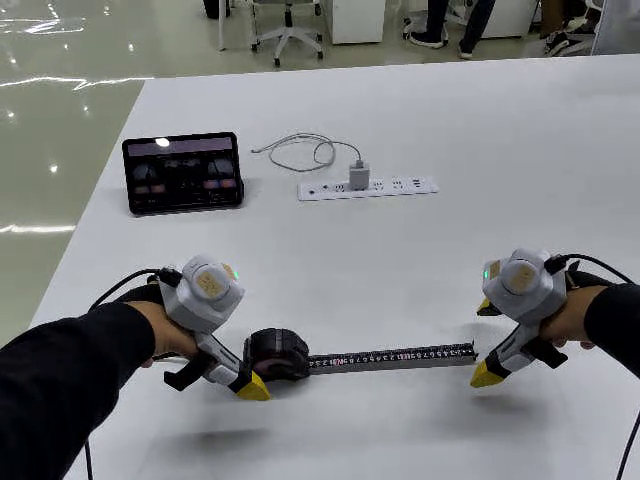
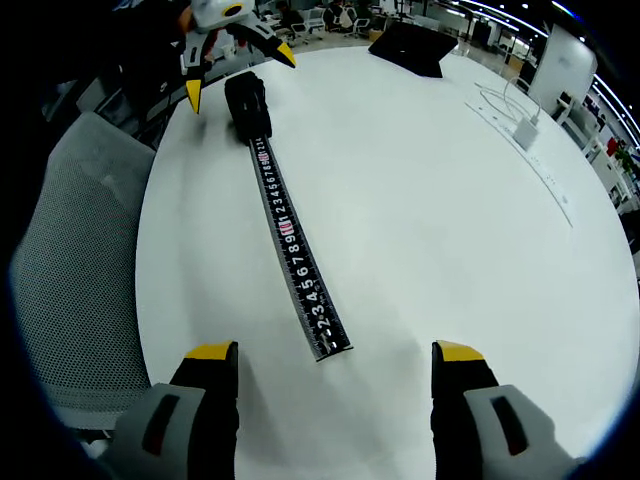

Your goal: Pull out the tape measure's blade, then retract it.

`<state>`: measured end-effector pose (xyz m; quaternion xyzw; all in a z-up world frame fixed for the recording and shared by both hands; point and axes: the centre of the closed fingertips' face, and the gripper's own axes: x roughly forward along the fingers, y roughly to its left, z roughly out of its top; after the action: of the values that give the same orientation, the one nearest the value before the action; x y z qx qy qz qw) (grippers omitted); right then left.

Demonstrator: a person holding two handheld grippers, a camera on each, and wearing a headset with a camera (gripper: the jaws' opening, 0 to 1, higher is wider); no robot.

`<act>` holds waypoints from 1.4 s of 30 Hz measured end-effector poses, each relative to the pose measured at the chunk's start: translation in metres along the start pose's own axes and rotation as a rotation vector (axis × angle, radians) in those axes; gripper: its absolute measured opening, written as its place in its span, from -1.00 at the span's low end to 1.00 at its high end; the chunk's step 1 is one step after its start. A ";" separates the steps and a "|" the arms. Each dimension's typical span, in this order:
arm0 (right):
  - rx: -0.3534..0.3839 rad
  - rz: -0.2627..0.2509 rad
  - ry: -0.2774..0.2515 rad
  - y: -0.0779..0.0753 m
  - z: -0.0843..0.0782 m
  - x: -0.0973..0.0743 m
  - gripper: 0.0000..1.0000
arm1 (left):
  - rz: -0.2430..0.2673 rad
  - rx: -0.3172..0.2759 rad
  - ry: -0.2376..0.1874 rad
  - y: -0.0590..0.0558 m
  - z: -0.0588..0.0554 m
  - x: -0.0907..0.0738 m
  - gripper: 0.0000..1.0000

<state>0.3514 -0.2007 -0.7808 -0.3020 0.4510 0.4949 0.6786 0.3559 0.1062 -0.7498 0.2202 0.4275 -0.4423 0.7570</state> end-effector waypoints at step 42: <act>0.289 -0.319 -0.406 0.030 -0.010 -0.054 1.00 | 0.256 -0.411 -0.423 -0.009 -0.037 -0.066 1.00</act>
<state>0.3140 -0.2209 -0.7342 -0.1640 0.3185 0.3631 0.8601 0.3157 0.1592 -0.7139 0.0178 0.3100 -0.2835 0.9073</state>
